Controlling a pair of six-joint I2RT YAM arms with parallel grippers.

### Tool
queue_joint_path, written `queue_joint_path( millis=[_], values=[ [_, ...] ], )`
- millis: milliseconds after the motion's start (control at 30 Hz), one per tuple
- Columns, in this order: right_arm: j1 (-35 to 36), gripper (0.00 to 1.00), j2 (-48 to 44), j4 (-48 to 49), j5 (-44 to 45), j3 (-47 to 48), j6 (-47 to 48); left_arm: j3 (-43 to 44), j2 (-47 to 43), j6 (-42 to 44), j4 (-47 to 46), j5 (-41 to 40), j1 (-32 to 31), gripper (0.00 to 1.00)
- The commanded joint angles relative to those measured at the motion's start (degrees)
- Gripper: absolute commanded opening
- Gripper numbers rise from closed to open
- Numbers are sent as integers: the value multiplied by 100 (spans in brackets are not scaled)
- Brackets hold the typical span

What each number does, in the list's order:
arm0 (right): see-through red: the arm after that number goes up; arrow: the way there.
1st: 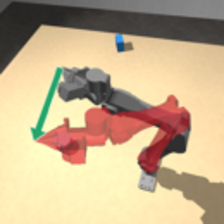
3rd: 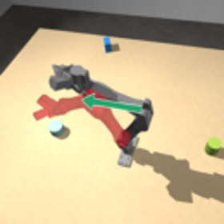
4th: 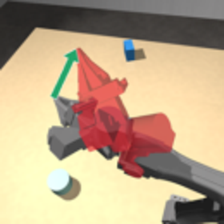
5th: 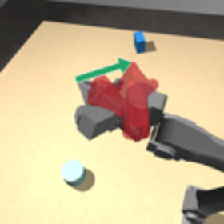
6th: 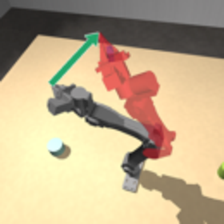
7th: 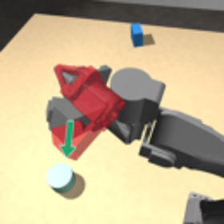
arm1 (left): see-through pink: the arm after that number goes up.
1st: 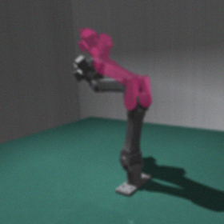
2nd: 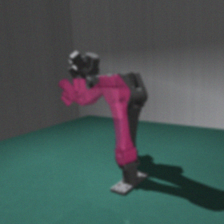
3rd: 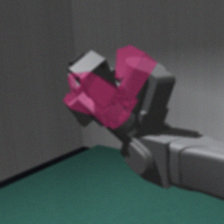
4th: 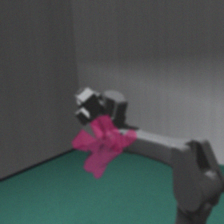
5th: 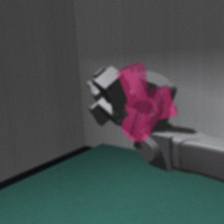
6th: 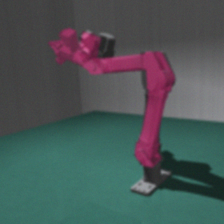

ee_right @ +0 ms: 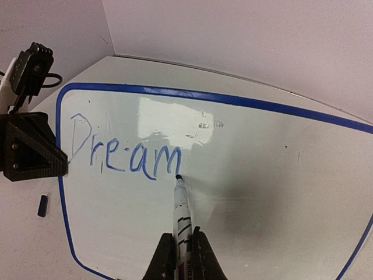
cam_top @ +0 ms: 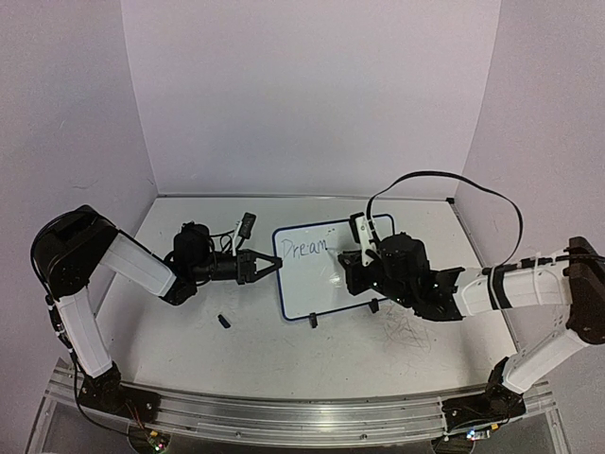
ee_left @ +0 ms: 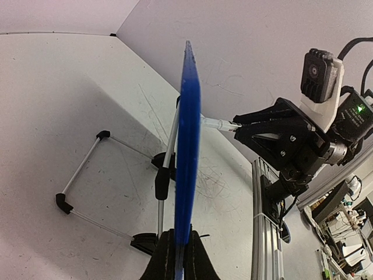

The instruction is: Write a sentence on the whiteboard

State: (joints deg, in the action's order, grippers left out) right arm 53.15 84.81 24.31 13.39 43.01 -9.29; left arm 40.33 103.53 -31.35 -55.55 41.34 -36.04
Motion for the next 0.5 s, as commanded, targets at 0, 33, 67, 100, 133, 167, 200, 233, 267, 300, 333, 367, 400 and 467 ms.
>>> queue_joint_path(
  millis=[0, 33, 67, 100, 133, 167, 200, 233, 267, 300, 333, 367, 400, 467],
  values=[
    [-25, 0, -286, -63, -112, 242, 118, -62, -299, -9, -270, 137, -24, 0],
    [-24, 0, -351, -51, -191, 245, 157, -61, -301, -5, -269, 132, -23, 0],
    [-24, 0, -411, -36, -255, 244, 199, -60, -305, -3, -265, 125, -24, 0],
    [-24, 0, -453, -25, -297, 238, 225, -65, -315, 10, -271, 121, -26, 0],
    [-26, 0, -503, -10, -309, 219, 241, -69, -324, 17, -272, 118, -25, 0],
    [-24, 0, -541, 0, -302, 185, 253, -75, -325, 17, -261, 119, -26, 0],
    [-24, 0, -580, 3, -271, 153, 262, -78, -325, 16, -261, 116, -26, 0],
    [-30, 0, -624, 4, -226, 108, 269, -85, -325, 15, -261, 112, -26, 0],
    [-25, 0, -697, 5, -176, 50, 282, -92, -324, 15, -259, 111, -26, 0],
    [-30, 0, -790, 22, -122, -28, 286, -95, -319, 15, -262, 107, -26, 0],
    [-32, 0, -890, 49, -78, -114, 289, -92, -322, 12, -262, 101, -26, 0],
    [-33, 0, -991, 85, -41, -200, 296, -87, -325, 9, -262, 95, -26, 0],
    [-34, 0, -1080, 139, -30, -285, 312, -81, -325, 11, -263, 92, -27, 0],
    [-53, 0, -1195, 196, -35, -390, 340, -76, -325, 14, -257, 82, -26, 0]
  ],
)
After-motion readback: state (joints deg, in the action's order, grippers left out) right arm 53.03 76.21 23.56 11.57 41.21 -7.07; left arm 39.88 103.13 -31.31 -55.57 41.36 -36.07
